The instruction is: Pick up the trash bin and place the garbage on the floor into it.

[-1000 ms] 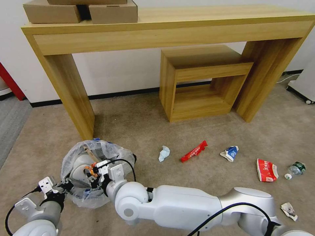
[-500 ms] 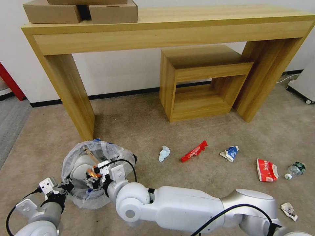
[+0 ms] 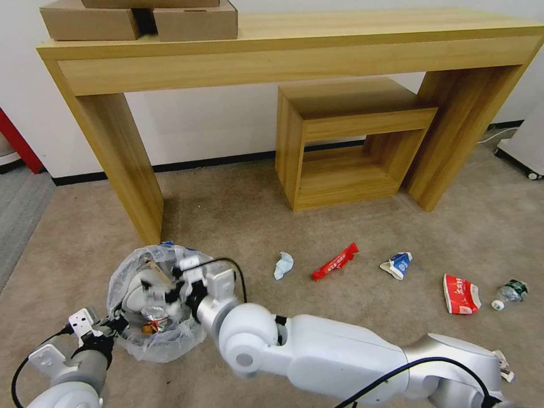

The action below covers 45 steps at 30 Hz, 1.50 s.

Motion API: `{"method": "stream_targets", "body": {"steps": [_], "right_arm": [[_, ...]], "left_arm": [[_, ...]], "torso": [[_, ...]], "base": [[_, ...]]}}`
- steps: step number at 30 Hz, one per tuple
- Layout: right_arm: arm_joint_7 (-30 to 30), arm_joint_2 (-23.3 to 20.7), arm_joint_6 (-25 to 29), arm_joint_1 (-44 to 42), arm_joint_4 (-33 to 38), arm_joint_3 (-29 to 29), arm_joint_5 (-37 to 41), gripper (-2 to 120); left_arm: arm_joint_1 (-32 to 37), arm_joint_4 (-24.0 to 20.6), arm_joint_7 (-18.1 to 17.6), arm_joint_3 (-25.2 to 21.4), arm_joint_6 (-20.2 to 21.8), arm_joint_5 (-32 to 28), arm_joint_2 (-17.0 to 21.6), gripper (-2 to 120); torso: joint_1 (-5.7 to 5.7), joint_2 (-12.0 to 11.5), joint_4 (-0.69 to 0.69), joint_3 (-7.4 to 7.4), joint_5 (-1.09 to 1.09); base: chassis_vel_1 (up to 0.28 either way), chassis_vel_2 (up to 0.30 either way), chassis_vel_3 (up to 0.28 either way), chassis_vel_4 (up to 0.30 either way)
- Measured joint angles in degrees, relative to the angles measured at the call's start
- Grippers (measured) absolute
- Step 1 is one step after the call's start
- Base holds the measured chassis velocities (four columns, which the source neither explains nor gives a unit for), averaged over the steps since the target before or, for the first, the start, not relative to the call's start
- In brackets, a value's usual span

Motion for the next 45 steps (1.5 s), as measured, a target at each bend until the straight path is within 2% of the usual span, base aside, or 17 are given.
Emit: {"method": "stream_targets", "body": {"steps": [4,7,8,12,13,16,17,18,20,21,24,25,27,29,33,40,45], "right_arm": [[-4.2,-0.8,3.6,-1.1,0.7,3.6,-0.9,100],[-12.5,-2.9,10.7,-3.0,0.8,10.1,-2.5,100],[-12.5,-2.9,10.7,-3.0,0.8,10.1,-2.5,100],[-17.8,-7.6,14.4,-6.1,2.5,20.7,-3.7,100],[-17.8,-7.6,14.4,-6.1,2.5,20.7,-3.7,100],[-19.1,-10.6,15.8,-9.0,3.7,29.2,-6.2,100],[-19.1,-10.6,15.8,-9.0,3.7,29.2,-6.2,100],[-19.1,-11.3,15.8,-10.1,4.2,31.6,-6.8,100],[-18.2,-12.9,15.3,-13.5,6.0,38.3,-7.7,100],[-18.2,-12.9,15.3,-13.5,6.0,38.3,-7.7,100],[-17.3,-14.1,15.2,-20.5,7.0,47.6,-10.1,100],[-17.3,-14.1,15.2,-20.5,7.0,47.6,-10.1,100],[-17.1,-14.9,15.9,-25.5,7.0,53.0,-12.4,100],[-17.1,-15.1,16.2,-26.9,7.0,54.5,-13.1,100],[-17.8,-15.3,17.7,-34.8,8.5,61.3,-14.9,100],[-19.5,-14.1,20.5,-42.6,9.4,65.6,-17.8,100],[-19.6,-13.0,21.2,-45.1,8.9,66.5,-20.4,100]], "left_arm": [[0.0,-0.2,0.0,-0.2,0.0,0.0,0.2,0],[0.1,-0.6,0.0,-0.4,0.1,-0.2,0.3,0],[0.1,-0.6,0.0,-0.4,0.1,-0.2,0.3,0],[0.4,-1.5,-0.1,-0.7,0.2,-0.4,0.4,0],[0.4,-1.5,-0.1,-0.7,0.2,-0.4,0.4,0],[1.5,-2.7,0.0,-1.4,0.2,-0.4,0.0,0],[1.5,-2.7,0.0,-1.4,0.2,-0.4,0.0,0],[1.6,-3.1,0.0,-1.5,0.2,-0.4,0.0,0],[1.8,-3.8,0.0,-1.6,0.2,-0.4,0.0,0],[1.8,-3.8,0.0,-1.6,0.2,-0.4,0.0,0],[1.9,-4.3,0.1,-1.6,0.2,-0.6,0.6,0],[1.9,-4.3,0.1,-1.6,0.2,-0.6,0.6,0],[1.9,-4.0,0.1,-1.6,0.2,-0.8,1.2,0],[1.9,-3.8,0.2,-1.6,0.2,-0.9,1.4,0],[1.7,-2.8,0.5,-1.2,0.2,-1.0,2.0,0],[0.8,-1.6,0.8,-0.3,0.2,-1.1,2.8,0],[0.2,-0.8,0.9,0.1,0.2,-1.1,3.2,0]], "torso": [[0.0,0.0,0.0,0.0,0.0],[0.0,0.0,0.0,0.0,0.0],[0.0,0.0,0.0,0.0,0.0],[0.0,0.0,-0.01,0.0,0.01],[0.0,0.0,-0.01,0.0,0.01],[0.0,0.0,0.01,0.0,0.01],[0.0,0.0,0.01,0.0,0.01],[0.0,0.0,0.02,0.0,0.01],[0.0,0.0,0.01,-0.01,0.01],[0.0,0.0,0.01,-0.01,0.01],[0.0,0.0,-0.01,-0.01,0.03],[0.0,0.0,-0.01,-0.01,0.03],[0.0,0.0,-0.01,-0.01,0.03],[0.0,0.0,-0.01,-0.01,0.02],[0.0,0.0,0.0,-0.01,-0.01],[0.0,0.0,0.0,-0.01,0.0],[0.0,0.0,0.0,0.0,-0.01]], "base": [[0.0,0.0,0.0,0.0],[0.0,0.0,0.0,0.0],[0.0,0.0,0.0,0.0],[0.0,0.0,0.0,0.0],[0.0,0.0,0.0,0.0],[0.0,0.0,0.0,0.0],[0.0,0.0,0.0,0.0],[0.0,0.0,0.0,0.0],[0.0,0.0,0.0,0.0],[0.0,0.0,0.0,0.0],[0.0,0.0,0.0,0.0],[0.0,0.0,0.0,0.0],[0.0,0.0,0.0,0.0],[0.0,0.0,0.0,0.0],[0.0,0.0,0.0,0.0],[0.0,0.0,0.0,0.0],[0.0,0.0,0.0,0.0]]}}
